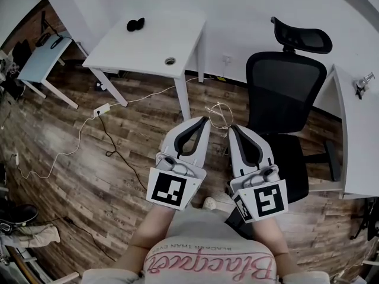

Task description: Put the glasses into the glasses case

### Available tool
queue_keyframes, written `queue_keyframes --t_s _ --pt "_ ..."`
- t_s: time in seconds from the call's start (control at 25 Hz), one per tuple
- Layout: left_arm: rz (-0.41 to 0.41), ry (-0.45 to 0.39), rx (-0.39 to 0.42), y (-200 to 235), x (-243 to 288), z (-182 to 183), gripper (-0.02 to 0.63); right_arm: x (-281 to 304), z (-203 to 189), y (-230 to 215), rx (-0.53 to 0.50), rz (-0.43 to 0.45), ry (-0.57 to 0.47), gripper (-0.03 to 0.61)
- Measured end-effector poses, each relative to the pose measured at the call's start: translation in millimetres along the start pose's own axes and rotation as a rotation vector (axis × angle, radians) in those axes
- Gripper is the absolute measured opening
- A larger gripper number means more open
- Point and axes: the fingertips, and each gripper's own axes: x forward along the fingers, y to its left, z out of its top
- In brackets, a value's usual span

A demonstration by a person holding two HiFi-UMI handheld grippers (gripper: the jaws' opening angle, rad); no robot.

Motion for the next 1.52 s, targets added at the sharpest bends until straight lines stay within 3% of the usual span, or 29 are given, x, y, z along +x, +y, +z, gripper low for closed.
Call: queue_keyframes --t_s 0.56,1.24,1.52 --pt "0.016 -0.028 -0.001 146.8 -8.7 0.9 0.002 127.3 -1.1 60.9 -0.023 -0.013 0.004 0.012" --pt "0.058 0.007 -0.034 346.9 -24.5 -29.0 0.002 305.0 -24.5 153.7 -0.012 0.026 0.025 0.012" --pt "0.077 0.017 -0.033 403.8 -26.7 -39.8 0.003 354.9 -36.6 178.2 -0.001 0.04 0.037 0.012"
